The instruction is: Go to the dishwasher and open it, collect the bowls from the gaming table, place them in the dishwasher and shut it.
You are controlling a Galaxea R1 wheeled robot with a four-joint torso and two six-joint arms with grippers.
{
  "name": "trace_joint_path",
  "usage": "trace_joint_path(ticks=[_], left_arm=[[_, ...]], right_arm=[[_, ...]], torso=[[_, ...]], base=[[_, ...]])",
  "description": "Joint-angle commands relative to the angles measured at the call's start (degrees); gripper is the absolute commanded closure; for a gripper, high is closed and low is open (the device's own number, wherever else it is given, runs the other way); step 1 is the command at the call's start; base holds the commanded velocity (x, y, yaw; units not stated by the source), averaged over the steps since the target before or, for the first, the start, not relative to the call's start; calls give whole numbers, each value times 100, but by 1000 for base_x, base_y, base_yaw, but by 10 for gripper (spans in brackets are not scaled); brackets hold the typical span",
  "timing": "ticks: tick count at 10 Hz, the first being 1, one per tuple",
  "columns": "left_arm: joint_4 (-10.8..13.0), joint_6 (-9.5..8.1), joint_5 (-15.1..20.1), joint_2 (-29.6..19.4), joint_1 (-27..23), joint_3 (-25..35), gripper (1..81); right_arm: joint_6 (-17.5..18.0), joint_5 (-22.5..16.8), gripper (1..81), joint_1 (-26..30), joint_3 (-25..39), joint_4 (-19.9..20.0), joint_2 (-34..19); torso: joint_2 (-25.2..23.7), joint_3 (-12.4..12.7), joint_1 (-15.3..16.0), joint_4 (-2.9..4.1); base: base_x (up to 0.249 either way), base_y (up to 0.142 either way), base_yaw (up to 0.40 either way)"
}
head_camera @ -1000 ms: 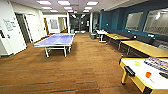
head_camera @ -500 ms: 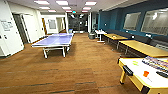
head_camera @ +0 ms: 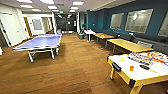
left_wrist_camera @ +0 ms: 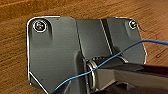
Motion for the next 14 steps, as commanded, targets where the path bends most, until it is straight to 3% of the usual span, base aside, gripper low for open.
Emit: trace_joint_path(ticks=[1,14], left_arm=[[59,55,292,9,-294,32,10],[59,55,292,0,-294,32,10]], right_arm=[[-19,-285,10,278,13,-41,-3],[-19,-285,10,287,30,-41,-3]], torso=[[0,0,0,0],[0,0,2,0]], base=[[0,0,-304],[0,0,-316]])
